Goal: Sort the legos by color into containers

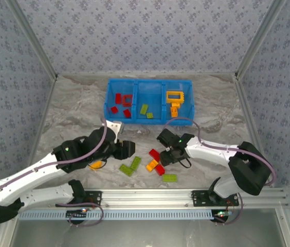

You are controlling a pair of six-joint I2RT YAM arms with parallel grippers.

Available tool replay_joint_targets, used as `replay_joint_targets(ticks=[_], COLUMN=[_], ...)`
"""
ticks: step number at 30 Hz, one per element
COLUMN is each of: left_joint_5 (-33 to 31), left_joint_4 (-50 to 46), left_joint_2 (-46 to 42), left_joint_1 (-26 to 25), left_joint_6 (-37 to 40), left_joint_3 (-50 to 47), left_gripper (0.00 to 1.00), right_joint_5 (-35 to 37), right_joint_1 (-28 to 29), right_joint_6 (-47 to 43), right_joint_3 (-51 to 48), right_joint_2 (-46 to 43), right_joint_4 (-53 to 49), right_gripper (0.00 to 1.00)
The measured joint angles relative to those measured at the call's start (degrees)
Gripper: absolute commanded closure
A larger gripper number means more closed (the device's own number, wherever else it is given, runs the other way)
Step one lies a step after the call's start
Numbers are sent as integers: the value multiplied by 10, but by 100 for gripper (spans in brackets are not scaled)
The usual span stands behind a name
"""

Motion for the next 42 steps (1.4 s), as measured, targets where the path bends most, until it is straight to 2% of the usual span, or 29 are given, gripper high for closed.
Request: replay_joint_targets(ticks=[3, 6, 14, 21, 24, 27, 32, 37, 42], left_joint_5=[-25, -52, -113, -161, -187, -212, -241, -249, -249], left_joint_4=[-1, -2, 1, 0, 0, -2, -2, -1, -1], left_joint_2=[0, 0, -4, -8, -12, -14, -14, -14, -13], left_joint_1=[-33, -61, -116, -140, -151, -155, -155, -155, -155], left_joint_6=[-19, -35, -77, -95, -101, -110, -119, -122, -121], left_joint_3=[-8, -11, -32, -33, -33, -33, -33, -33, -33], left_gripper=[37, 37, 37, 38, 38, 38, 38, 37, 37], right_joint_5=[-4, -5, 4, 26, 40, 46, 68, 99, 120], right_joint_1=[-3, -5, -10, -1, -4, -17, -50, -80, -103], right_joint_6=[-4, -6, -8, -9, -12, -21, -26, -14, 9], right_joint_3=[1, 5, 14, 38, 108, 217, 408, 580, 691], right_joint_2=[20, 39, 46, -2, -7, 36, 189, 347, 452], right_joint_4=[20, 31, 32, 7, -15, -21, -19, -66, -111], right_gripper=[41, 47, 68, 71, 71, 72, 72, 70, 68])
